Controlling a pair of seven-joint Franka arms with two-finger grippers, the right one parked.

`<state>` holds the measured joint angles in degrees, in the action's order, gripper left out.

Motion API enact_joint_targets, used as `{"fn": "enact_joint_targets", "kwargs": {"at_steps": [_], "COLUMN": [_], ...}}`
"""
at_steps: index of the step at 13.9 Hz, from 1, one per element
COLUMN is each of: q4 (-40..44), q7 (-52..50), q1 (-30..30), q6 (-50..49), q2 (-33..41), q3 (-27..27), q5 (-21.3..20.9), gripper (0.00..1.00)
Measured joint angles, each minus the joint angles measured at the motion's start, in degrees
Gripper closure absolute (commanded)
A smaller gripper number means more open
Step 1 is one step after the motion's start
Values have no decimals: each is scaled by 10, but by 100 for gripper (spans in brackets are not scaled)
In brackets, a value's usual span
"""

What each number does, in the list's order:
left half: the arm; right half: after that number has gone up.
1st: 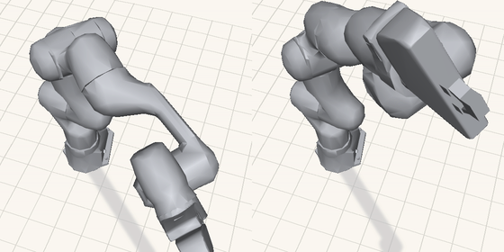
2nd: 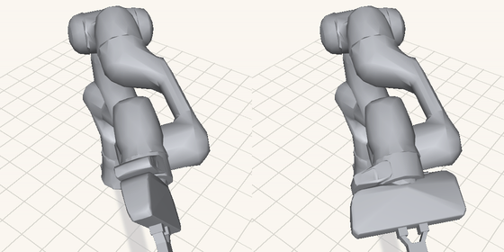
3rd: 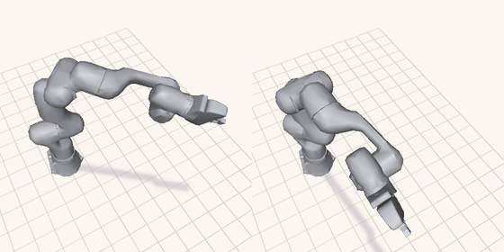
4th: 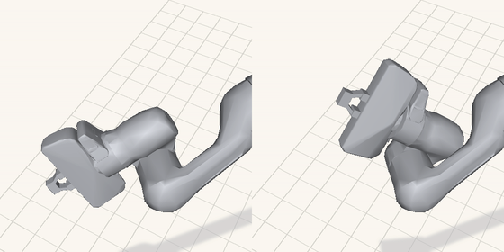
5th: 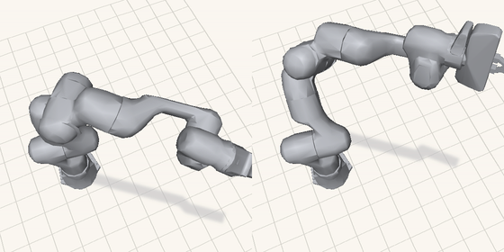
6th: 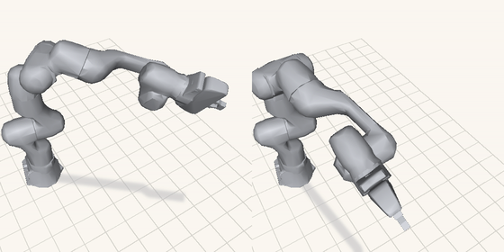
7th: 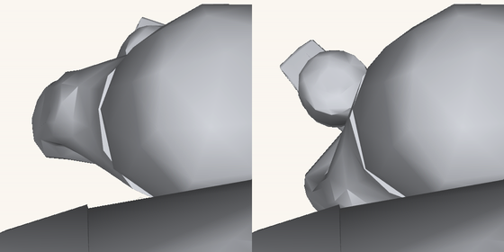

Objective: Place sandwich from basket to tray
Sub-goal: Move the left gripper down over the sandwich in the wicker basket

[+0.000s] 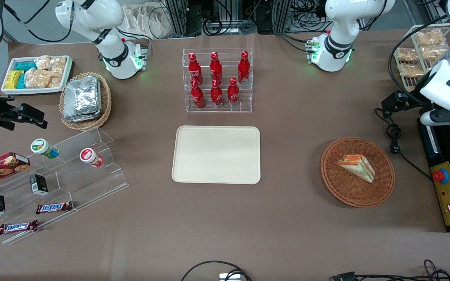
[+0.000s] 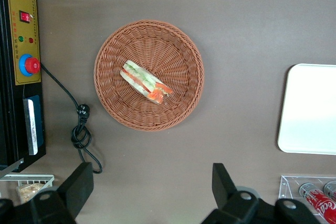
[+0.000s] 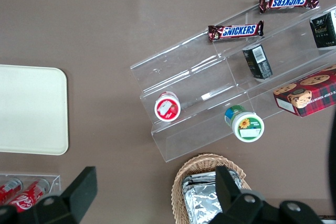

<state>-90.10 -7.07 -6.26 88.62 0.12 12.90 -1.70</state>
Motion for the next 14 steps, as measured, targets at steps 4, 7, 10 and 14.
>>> {"fn": "enact_joint_targets", "kwargs": {"at_steps": [4,7,10,14], "q4": [0,0,-14,-76], "q7": [0,-5,-93,-268], "q1": [0,0,0,0], "q6": [-1,-1,6,82], "q2": [0,-1,-13,-41], "q3": [0,-2,-11,-29], "q5": [1,11,14,11], "gripper": [0,0,0,0]}}
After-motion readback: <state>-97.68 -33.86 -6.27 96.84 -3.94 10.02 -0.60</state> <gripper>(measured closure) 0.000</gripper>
